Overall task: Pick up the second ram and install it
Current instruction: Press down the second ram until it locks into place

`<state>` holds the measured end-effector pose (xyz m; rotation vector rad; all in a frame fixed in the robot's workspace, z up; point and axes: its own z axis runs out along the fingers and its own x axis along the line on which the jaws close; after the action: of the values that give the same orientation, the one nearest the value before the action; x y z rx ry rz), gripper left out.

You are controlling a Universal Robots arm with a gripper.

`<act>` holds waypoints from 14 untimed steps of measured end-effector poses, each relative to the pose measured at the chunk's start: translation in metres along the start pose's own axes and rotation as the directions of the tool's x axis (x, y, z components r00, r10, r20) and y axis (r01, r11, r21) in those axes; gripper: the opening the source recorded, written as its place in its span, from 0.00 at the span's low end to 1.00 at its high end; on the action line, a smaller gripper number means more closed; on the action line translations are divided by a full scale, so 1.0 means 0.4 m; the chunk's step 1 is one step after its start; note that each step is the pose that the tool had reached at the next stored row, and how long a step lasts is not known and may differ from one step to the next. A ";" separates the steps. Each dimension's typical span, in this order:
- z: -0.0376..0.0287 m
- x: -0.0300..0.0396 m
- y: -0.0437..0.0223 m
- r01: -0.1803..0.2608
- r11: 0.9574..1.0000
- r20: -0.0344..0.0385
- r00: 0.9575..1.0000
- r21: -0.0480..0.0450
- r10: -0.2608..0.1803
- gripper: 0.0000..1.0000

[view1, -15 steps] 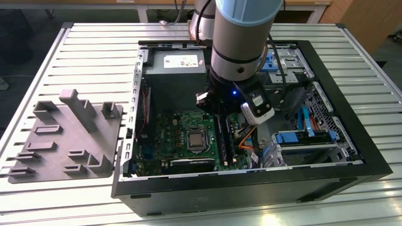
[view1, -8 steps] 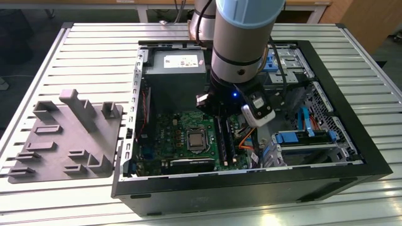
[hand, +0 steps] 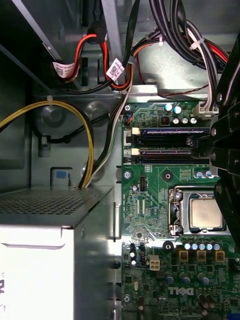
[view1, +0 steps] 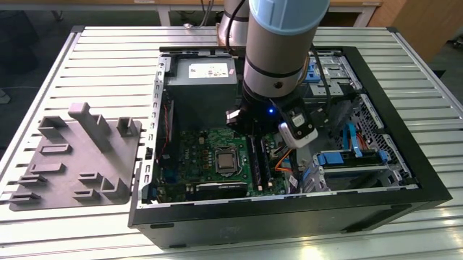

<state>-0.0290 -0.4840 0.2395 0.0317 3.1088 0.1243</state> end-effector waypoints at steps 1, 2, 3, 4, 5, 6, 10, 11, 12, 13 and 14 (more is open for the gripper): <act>0.000 0.000 -0.001 0.000 1.000 0.000 1.000 0.000 0.000 0.11; 0.000 0.000 -0.001 0.000 1.000 0.000 1.000 0.000 0.000 0.11; 0.000 0.000 -0.001 0.000 1.000 0.000 1.000 0.000 0.000 0.11; 0.000 0.000 -0.002 0.000 1.000 0.000 1.000 0.000 0.000 0.11; 0.000 0.000 -0.003 0.000 1.000 0.000 1.000 0.000 0.000 0.11; 0.000 0.000 -0.004 0.000 1.000 0.000 1.000 0.000 0.000 0.11; -0.001 0.000 -0.007 0.000 1.000 0.000 1.000 0.000 0.000 0.11; -0.001 0.000 -0.008 0.000 1.000 0.000 1.000 0.000 0.000 0.11; -0.001 0.000 -0.008 0.000 1.000 0.000 1.000 0.000 0.000 0.11; -0.001 0.000 -0.008 0.000 1.000 0.000 1.000 0.000 0.000 0.11; -0.001 0.000 -0.009 0.000 1.000 0.000 1.000 0.000 0.000 0.11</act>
<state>-0.0290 -0.4875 0.2395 0.0318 3.1088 0.1243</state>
